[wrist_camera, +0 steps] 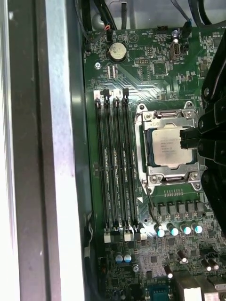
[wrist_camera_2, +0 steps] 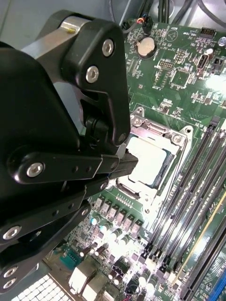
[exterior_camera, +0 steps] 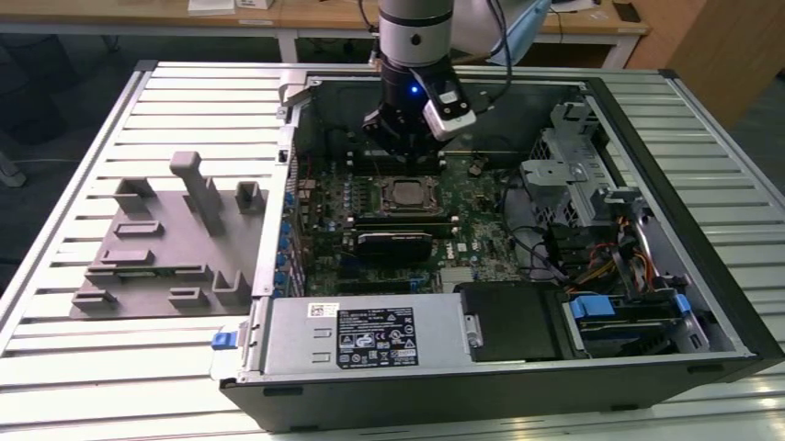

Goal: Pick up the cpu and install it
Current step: 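Install the first cpu locking lever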

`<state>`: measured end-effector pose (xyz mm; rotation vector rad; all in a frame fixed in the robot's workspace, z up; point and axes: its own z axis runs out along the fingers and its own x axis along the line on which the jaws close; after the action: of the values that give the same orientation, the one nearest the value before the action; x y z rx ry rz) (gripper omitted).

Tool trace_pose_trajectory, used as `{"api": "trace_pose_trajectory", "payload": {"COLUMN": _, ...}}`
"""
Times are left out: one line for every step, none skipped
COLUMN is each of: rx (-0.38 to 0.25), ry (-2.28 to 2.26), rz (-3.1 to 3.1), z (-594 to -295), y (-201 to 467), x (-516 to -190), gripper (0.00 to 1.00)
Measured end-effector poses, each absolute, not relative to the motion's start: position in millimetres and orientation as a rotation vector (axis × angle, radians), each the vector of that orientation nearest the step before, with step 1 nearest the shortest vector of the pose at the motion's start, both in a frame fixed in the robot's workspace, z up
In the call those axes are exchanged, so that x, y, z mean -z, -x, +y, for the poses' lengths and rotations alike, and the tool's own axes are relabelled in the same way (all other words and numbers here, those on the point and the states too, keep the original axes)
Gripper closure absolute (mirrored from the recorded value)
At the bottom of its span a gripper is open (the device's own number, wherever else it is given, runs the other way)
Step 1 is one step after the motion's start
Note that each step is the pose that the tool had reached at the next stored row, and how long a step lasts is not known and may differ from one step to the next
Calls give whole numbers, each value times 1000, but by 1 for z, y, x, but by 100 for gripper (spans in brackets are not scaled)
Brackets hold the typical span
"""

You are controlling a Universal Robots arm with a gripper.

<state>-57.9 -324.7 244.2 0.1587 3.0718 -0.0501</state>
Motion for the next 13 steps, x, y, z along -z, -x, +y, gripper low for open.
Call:
{"api": "trace_pose_trajectory", "payload": {"rx": 50, "ry": -159, "rz": 3072, "z": -325, "y": 59, "x": -244, "gripper": 89}}
{"api": "trace_pose_trajectory", "payload": {"rx": 50, "ry": -159, "rz": 3072, "z": -325, "y": 59, "x": -244, "gripper": 89}}
{"api": "trace_pose_trajectory", "payload": {"rx": 50, "ry": -159, "rz": 3072, "z": -325, "y": 60, "x": -244, "gripper": 89}}
{"api": "trace_pose_trajectory", "payload": {"rx": 50, "ry": -159, "rz": 3072, "z": -325, "y": 61, "x": -244, "gripper": 89}}
{"api": "trace_pose_trajectory", "payload": {"rx": 50, "ry": -159, "rz": 3072, "z": -325, "y": 62, "x": -244, "gripper": 89}}
{"api": "trace_pose_trajectory", "payload": {"rx": 50, "ry": -159, "rz": 3072, "z": -325, "y": 62, "x": -244, "gripper": 89}}
{"api": "trace_pose_trajectory", "payload": {"rx": 50, "ry": -159, "rz": 3072, "z": -325, "y": 63, "x": -244, "gripper": 89}}
{"api": "trace_pose_trajectory", "payload": {"rx": 50, "ry": -159, "rz": 3072, "z": -325, "y": 64, "x": -244, "gripper": 89}}
{"api": "trace_pose_trajectory", "payload": {"rx": 50, "ry": -159, "rz": 3072, "z": -325, "y": 65, "x": -244, "gripper": 89}}
{"api": "trace_pose_trajectory", "payload": {"rx": 50, "ry": -159, "rz": 3072, "z": -325, "y": 66, "x": -244, "gripper": 89}}
{"api": "trace_pose_trajectory", "payload": {"rx": 50, "ry": -159, "rz": 3072, "z": -325, "y": 68, "x": -244, "gripper": 89}}
{"api": "trace_pose_trajectory", "payload": {"rx": 50, "ry": -159, "rz": 3072, "z": -325, "y": 69, "x": -244, "gripper": 89}}
{"api": "trace_pose_trajectory", "payload": {"rx": 50, "ry": -159, "rz": 3072, "z": -325, "y": 70, "x": -244, "gripper": 89}}
